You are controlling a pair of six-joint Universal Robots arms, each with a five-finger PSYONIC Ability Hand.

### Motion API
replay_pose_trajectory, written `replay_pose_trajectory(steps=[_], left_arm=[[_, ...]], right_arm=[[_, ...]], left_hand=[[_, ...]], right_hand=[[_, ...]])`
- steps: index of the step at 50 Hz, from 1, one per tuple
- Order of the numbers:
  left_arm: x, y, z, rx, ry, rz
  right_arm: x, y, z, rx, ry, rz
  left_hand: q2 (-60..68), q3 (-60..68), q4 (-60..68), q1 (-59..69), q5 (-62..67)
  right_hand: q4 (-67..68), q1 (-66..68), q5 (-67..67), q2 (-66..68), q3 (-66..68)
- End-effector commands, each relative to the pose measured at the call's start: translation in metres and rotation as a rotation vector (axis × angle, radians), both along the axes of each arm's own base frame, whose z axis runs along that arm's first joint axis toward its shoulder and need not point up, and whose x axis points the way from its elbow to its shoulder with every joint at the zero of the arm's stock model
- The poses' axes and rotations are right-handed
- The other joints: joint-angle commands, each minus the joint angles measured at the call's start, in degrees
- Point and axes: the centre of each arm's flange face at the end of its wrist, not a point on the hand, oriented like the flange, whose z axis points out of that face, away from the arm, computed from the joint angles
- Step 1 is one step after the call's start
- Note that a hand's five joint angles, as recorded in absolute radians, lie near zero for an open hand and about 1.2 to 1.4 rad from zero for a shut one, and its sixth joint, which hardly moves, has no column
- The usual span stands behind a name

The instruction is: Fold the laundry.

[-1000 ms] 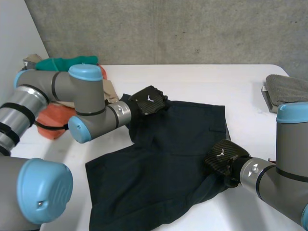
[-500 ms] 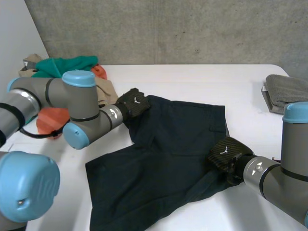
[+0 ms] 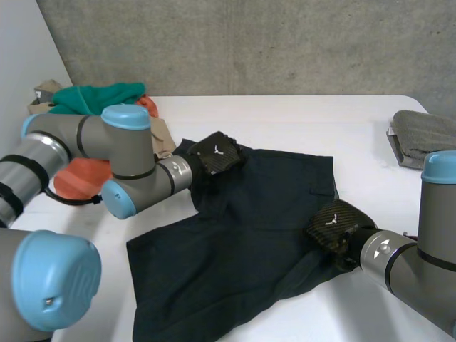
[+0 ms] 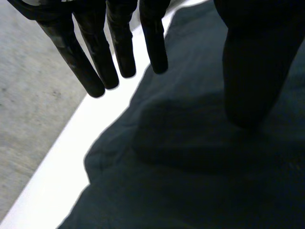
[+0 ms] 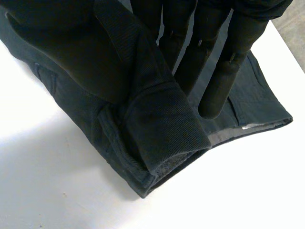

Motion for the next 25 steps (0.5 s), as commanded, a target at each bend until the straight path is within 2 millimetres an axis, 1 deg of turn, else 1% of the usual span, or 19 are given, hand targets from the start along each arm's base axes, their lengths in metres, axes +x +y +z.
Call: replay_pose_trajectory(steps=[1, 3, 4, 5, 10, 11, 14, 15, 18, 19, 25], left_arm=[[0.0, -0.008, -0.017, -0.03, -0.051, 0.002], [0.002, -0.012, -0.017, -0.042, -0.053, 0.021], [0.003, -0.014, -0.016, -0.059, -0.059, 0.046], [0.004, -0.016, -0.015, -0.066, -0.062, 0.063], [0.014, -0.02, -0.004, -0.092, -0.093, 0.149], [0.019, -0.02, -0.001, -0.094, -0.104, 0.167], [0.025, -0.016, 0.003, -0.091, -0.126, 0.186], [0.031, -0.013, 0.004, -0.088, -0.146, 0.201], [0.039, -0.01, 0.008, -0.099, -0.185, 0.232], [0.045, -0.008, 0.012, -0.107, -0.219, 0.267], [0.07, -0.003, 0.016, -0.094, -0.318, 0.426]], right_arm=[[-0.002, -0.005, 0.0, -0.004, -0.007, -0.009], [-0.003, -0.007, -0.001, -0.002, -0.007, -0.012], [-0.004, -0.008, -0.002, 0.001, -0.006, -0.015], [-0.004, -0.009, -0.002, 0.003, -0.006, -0.017], [-0.006, -0.013, -0.001, -0.001, -0.009, -0.024], [-0.006, -0.014, -0.001, -0.003, -0.01, -0.023], [-0.005, -0.012, 0.0, -0.004, -0.015, -0.017], [-0.005, -0.012, 0.0, -0.002, -0.016, -0.014], [-0.004, -0.011, 0.0, -0.002, -0.018, -0.009], [-0.004, -0.01, 0.0, 0.0, -0.016, -0.008], [0.001, -0.004, -0.001, 0.008, -0.017, 0.012]], left_hand=[[27.31, 27.45, 27.2, 26.75, 27.17], [36.41, 36.55, 36.3, 35.85, 36.27], [46.11, 46.25, 46.0, 45.55, 45.97], [48.85, 48.99, 48.75, 48.29, 48.72], [48.88, 49.02, 48.77, 48.32, 48.75], [48.88, 49.02, 48.77, 48.32, 48.75], [48.88, 49.02, 48.77, 48.32, 48.75], [48.88, 49.02, 48.77, 48.32, 48.75], [48.88, 49.02, 48.77, 48.32, 48.75], [48.88, 49.02, 48.77, 48.32, 48.75], [48.88, 49.02, 48.77, 48.32, 48.75]], right_hand=[[11.36, 16.0, 11.72, 12.43, 11.67], [11.36, 16.0, 11.72, 12.43, 11.67], [11.36, 16.0, 11.72, 12.43, 11.67], [11.36, 16.0, 11.72, 12.43, 11.67], [11.36, 16.0, 11.72, 12.43, 11.67], [11.36, 16.0, 11.72, 12.43, 11.67], [11.36, 16.0, 11.72, 12.43, 11.67], [11.36, 16.0, 11.72, 12.43, 11.67], [11.36, 16.0, 11.72, 12.43, 11.67], [11.36, 16.0, 11.72, 12.43, 11.67], [11.36, 16.0, 11.72, 12.43, 11.67]])
